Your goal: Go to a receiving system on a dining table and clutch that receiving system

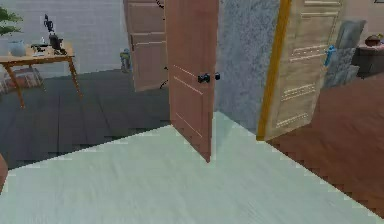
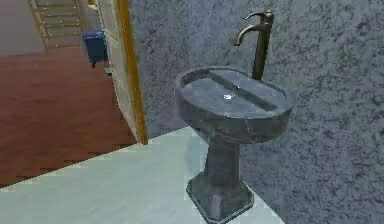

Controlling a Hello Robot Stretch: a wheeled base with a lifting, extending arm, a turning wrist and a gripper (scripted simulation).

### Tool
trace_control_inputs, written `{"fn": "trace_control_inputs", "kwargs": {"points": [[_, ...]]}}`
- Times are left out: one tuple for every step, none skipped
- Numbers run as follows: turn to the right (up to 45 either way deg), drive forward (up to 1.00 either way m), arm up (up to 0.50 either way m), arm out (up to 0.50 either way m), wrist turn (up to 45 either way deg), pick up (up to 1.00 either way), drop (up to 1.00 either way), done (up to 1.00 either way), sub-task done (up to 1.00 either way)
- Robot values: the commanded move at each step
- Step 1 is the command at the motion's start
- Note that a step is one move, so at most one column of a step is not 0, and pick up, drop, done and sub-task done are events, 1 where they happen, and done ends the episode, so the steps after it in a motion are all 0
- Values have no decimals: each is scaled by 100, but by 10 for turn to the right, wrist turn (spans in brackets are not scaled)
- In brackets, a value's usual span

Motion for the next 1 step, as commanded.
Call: {"fn": "trace_control_inputs", "kwargs": {"points": [[-300,0,0,0,0,0,0,0,0]]}}
